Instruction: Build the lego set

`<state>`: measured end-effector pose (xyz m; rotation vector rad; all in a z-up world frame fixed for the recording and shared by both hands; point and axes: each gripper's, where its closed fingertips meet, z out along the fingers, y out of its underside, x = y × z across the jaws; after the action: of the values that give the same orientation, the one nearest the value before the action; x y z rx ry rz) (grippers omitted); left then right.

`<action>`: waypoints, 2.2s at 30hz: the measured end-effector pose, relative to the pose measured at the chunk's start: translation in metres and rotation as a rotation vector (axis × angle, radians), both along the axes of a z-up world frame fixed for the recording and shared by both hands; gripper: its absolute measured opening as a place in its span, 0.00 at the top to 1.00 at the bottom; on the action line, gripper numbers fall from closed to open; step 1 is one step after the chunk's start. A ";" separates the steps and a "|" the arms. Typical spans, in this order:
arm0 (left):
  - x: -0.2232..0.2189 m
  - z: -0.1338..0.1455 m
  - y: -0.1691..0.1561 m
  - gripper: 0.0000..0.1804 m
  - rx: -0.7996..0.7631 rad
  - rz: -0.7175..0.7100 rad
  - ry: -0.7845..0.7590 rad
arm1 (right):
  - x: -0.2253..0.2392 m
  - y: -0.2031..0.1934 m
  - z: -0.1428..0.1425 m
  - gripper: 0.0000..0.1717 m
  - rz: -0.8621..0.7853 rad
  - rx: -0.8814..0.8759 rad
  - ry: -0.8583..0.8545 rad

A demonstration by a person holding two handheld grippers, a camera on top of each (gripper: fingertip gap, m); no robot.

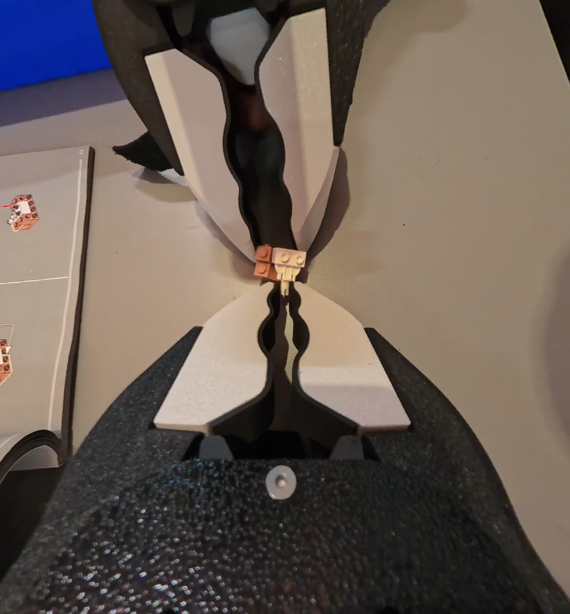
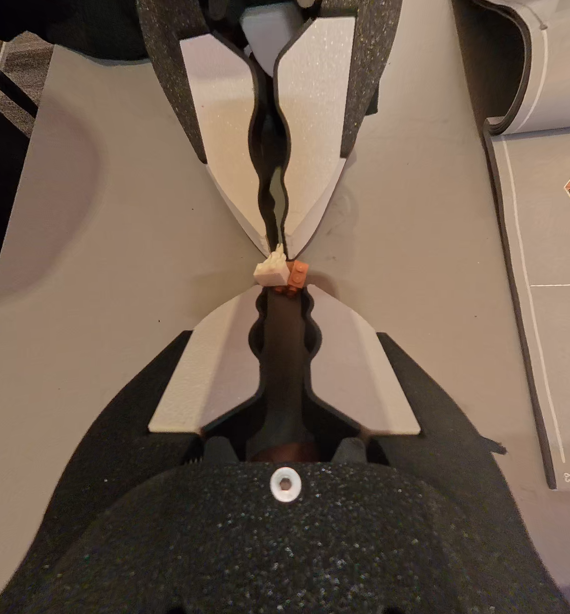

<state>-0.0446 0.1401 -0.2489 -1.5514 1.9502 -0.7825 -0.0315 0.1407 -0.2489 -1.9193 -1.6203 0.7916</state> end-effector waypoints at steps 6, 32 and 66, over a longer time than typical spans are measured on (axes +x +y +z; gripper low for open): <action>-0.001 -0.001 0.000 0.97 0.003 -0.001 0.014 | 0.000 0.000 0.000 0.88 -0.001 -0.006 0.004; -0.011 -0.002 -0.013 0.98 -0.050 -0.049 0.096 | -0.011 -0.009 0.005 0.88 0.090 0.112 0.034; -0.014 -0.004 -0.018 0.98 -0.123 -0.017 0.151 | -0.017 -0.014 0.003 0.75 0.088 0.137 0.024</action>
<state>-0.0583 0.1216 -0.2532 -1.7126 2.0586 -0.8271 -0.0486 0.1270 -0.2456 -1.7478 -1.7090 0.7157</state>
